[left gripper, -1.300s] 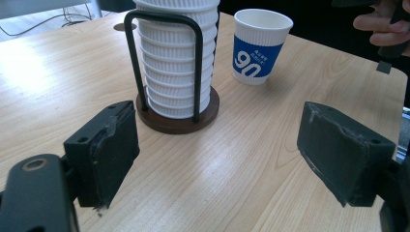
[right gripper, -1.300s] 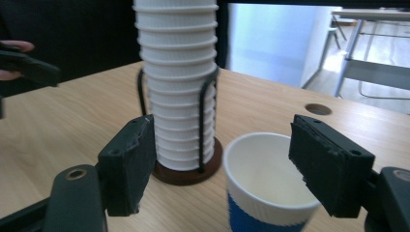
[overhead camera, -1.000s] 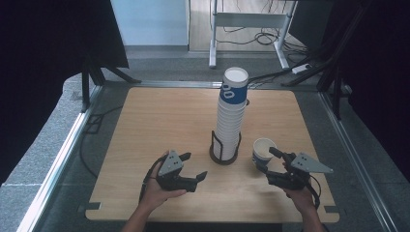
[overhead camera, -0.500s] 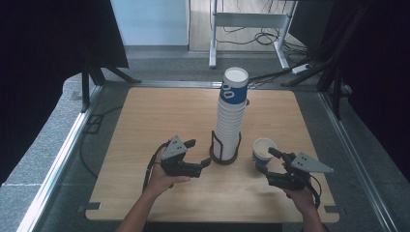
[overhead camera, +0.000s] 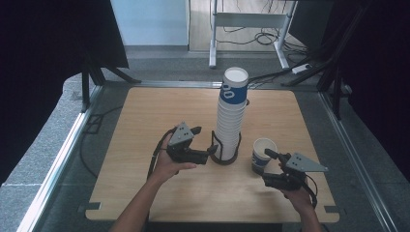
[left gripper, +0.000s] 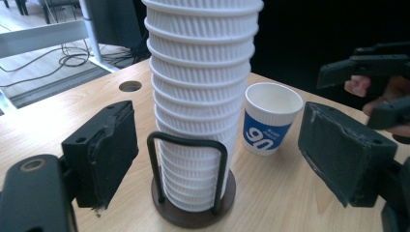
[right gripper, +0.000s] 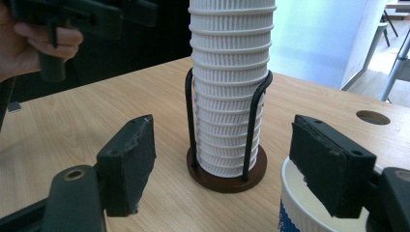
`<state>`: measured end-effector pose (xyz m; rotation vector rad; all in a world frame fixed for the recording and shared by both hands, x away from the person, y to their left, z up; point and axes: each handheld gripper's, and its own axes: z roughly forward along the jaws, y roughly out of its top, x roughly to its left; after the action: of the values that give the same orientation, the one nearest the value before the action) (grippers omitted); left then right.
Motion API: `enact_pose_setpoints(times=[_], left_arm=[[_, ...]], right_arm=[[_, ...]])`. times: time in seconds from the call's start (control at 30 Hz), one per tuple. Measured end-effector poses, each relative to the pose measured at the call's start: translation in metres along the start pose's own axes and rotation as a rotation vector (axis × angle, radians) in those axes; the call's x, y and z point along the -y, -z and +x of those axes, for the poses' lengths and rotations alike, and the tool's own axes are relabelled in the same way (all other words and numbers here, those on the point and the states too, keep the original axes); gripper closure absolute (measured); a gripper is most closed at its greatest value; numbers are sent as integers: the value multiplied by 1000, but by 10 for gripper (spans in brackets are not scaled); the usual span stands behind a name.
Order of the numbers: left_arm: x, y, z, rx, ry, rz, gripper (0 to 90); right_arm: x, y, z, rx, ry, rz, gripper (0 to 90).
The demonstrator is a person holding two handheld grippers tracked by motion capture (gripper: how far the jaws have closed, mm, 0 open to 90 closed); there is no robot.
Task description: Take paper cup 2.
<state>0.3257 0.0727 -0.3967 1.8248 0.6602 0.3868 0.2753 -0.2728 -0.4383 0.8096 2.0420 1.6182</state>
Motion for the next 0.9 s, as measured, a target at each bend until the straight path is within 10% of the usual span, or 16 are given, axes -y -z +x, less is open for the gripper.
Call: enact_pose_setpoints(times=[0.9], left_arm=[[-36, -66, 17, 44, -13, 19, 85]], right_arm=[[2, -5, 3, -21, 16, 14, 242]])
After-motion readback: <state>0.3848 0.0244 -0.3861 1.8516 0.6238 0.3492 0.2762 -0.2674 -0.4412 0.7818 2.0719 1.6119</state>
